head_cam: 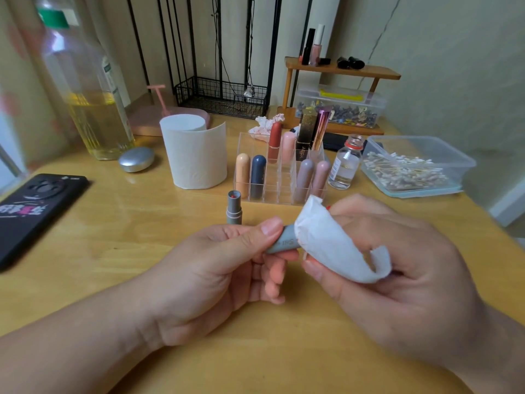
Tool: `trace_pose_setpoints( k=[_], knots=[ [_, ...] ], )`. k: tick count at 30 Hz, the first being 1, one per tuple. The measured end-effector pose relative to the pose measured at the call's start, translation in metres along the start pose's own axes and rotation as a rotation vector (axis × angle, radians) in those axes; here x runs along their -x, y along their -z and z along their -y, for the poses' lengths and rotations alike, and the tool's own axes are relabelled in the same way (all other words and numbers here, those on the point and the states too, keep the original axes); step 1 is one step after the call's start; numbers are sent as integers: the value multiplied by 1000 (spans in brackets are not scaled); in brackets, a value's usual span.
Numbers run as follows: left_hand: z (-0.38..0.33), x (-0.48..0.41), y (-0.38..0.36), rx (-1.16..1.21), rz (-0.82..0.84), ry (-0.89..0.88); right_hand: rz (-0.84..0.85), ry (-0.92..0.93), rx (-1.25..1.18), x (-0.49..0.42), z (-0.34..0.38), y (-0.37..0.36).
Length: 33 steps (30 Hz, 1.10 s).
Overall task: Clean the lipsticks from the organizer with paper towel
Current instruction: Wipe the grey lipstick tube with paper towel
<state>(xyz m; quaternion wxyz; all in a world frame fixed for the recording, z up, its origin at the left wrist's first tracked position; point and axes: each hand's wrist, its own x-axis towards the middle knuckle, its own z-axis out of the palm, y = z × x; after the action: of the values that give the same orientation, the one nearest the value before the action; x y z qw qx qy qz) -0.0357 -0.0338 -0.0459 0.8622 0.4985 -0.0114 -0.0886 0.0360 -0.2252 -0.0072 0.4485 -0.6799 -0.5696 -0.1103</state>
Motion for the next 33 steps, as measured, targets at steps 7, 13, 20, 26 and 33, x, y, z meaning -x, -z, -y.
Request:
trace_pose_setpoints(
  k=[7,13,20,26,33],
  knots=[
    [-3,3,-2,-64,-24,-36,165,-243,-7,7,-5,0],
    [4,11,-10,-408,-148,-404,220,-564,-854,-7,6,7],
    [-2,17,-11,-589,-162,-482,9,-511,-583,1,3,5],
    [-17,16,-5,-7,261,332,70,-119,-123,7,0,2],
    [-17,19,-16,69,93,198,125,-255,-230,12,0,1]
  ],
)
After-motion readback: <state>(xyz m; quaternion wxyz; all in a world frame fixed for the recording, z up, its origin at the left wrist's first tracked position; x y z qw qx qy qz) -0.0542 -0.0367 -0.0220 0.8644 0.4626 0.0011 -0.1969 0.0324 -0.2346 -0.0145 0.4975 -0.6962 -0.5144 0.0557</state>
